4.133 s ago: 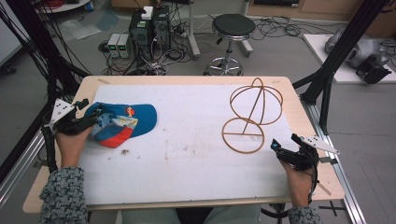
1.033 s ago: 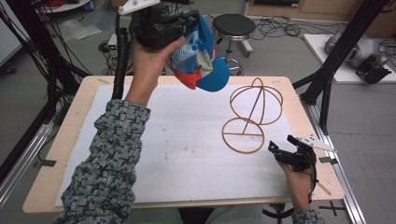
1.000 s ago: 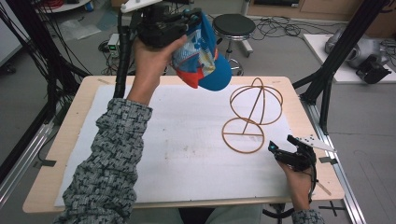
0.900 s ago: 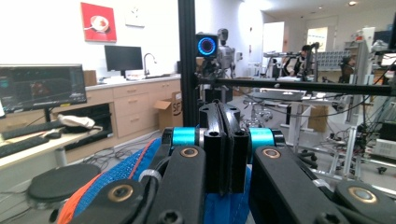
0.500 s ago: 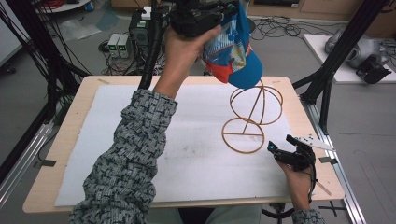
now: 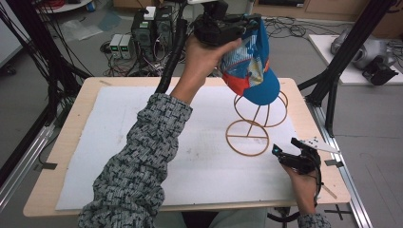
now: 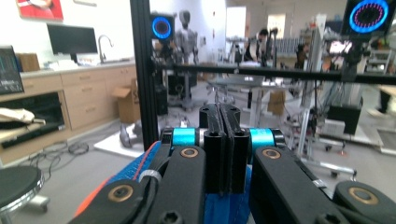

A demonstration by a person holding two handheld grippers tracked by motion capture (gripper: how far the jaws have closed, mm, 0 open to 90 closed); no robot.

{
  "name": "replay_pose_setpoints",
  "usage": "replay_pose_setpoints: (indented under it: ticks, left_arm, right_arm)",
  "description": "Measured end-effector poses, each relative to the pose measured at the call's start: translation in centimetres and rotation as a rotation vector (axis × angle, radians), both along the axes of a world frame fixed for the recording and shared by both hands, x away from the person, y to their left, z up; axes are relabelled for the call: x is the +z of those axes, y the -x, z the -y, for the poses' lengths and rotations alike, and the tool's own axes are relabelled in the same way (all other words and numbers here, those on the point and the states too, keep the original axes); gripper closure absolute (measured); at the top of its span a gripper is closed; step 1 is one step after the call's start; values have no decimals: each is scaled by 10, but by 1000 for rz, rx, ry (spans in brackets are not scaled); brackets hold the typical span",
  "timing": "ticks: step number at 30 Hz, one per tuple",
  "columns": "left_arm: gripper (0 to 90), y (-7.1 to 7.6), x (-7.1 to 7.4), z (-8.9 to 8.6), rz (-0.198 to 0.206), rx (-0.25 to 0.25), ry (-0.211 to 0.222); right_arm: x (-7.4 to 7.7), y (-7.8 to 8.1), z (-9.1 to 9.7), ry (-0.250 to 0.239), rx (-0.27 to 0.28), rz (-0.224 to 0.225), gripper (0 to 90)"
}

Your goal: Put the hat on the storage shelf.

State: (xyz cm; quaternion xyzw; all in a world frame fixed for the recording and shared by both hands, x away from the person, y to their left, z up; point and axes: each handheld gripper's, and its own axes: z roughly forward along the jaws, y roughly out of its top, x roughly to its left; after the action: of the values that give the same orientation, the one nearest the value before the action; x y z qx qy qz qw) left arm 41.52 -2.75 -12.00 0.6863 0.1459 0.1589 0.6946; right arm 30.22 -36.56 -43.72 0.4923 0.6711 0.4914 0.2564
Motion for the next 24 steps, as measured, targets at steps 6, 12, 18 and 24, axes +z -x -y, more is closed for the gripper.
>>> replay_pose_setpoints:
  ticks: [6,12,18,24]
  left_arm:
    - [881,-7,-13,10,-29,-17,-97]
    - [878,-13,-26,22,-45,-33,-238]
    - [878,-17,-37,29,-69,-66,-303]
    - [878,-20,-47,32,-74,-93,-359]
  right_arm:
    - [0,0,0,0,0,-2,106]
    - [0,0,0,0,1,-4,106]
    - [-1,-1,0,2,3,-15,106]
    - [-1,-1,0,6,3,-9,106]
